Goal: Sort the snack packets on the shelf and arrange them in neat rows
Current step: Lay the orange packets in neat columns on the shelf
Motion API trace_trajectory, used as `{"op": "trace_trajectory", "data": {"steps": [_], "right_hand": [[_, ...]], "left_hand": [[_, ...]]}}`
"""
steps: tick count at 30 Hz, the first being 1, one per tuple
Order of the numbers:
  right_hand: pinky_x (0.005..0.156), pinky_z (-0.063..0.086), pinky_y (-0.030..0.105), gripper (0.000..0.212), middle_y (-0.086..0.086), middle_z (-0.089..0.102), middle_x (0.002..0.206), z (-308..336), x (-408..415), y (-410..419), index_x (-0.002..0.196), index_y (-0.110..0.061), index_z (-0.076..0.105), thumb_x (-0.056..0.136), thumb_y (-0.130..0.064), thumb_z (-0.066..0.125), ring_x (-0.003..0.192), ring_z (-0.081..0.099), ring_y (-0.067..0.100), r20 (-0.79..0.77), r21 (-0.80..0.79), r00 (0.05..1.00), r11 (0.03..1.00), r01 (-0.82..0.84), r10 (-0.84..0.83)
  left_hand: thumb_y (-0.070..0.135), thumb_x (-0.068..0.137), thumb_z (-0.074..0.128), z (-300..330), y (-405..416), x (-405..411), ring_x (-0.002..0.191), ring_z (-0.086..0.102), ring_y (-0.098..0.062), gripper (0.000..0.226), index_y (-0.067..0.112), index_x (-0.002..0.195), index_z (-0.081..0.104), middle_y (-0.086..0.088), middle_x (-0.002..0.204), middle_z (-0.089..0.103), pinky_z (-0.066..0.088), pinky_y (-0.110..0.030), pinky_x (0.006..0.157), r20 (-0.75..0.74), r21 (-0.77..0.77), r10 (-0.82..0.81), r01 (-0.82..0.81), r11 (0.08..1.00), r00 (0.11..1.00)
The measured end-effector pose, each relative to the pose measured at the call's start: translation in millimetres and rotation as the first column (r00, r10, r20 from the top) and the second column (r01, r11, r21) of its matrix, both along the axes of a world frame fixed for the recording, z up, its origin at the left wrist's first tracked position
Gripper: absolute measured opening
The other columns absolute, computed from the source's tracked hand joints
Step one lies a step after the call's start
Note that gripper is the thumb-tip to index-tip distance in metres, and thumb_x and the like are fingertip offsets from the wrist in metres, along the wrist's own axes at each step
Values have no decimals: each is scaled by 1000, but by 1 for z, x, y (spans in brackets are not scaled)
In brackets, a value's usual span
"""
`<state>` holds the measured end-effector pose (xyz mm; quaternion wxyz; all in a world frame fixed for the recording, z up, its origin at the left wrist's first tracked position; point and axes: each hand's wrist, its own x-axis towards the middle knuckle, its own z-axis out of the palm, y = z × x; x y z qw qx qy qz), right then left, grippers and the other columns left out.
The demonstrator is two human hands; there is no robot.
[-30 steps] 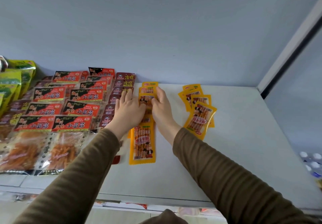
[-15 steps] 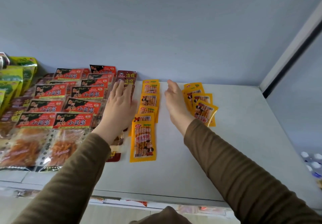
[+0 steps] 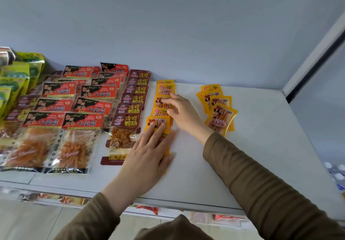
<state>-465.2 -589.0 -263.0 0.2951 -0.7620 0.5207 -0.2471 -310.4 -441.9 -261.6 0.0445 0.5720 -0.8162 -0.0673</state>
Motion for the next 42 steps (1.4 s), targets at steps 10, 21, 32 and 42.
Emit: {"op": "trace_trajectory", "data": {"steps": [10, 21, 32, 42], "right_hand": [[121, 26, 39, 38, 1, 33, 163, 1, 2, 4, 141, -25, 58, 104, -16, 53, 151, 24, 21, -22, -39, 1000, 999, 19, -20], [114, 39, 30, 35, -6, 53, 145, 6, -1, 11, 140, -18, 57, 108, -17, 44, 133, 47, 2, 411, 94, 893, 983, 158, -183], [110, 32, 25, 57, -5, 33, 162, 3, 44, 51, 160, -30, 24, 107, -48, 37, 144, 36, 8, 643, 407, 659, 903, 140, -392], [117, 25, 32, 55, 3, 27, 165, 26, 37, -33, 160, -17, 23, 110, -39, 29, 151, 27, 20, 575, 393, 676, 880, 266, -461]], "left_hand": [[73, 99, 9, -5, 15, -1, 151, -35, -14, 77, 36, 162, -12, 3, 169, -25, -19, -33, 123, -34, -3, 115, -116, 993, 993], [71, 100, 13, -5, 4, 13, 157, -17, -15, 72, 38, 164, 5, 5, 173, -4, -7, -45, 129, -108, -27, 48, -51, 998, 993], [64, 97, -6, -3, -15, -9, 158, -12, -18, 78, 24, 164, -8, -4, 172, -9, -17, -40, 126, 20, -51, 209, -208, 977, 978], [58, 105, 11, 2, -33, -20, 158, -14, -27, 67, 30, 165, 1, -11, 173, -8, -12, -44, 126, 59, -73, 138, -133, 988, 989]]}}
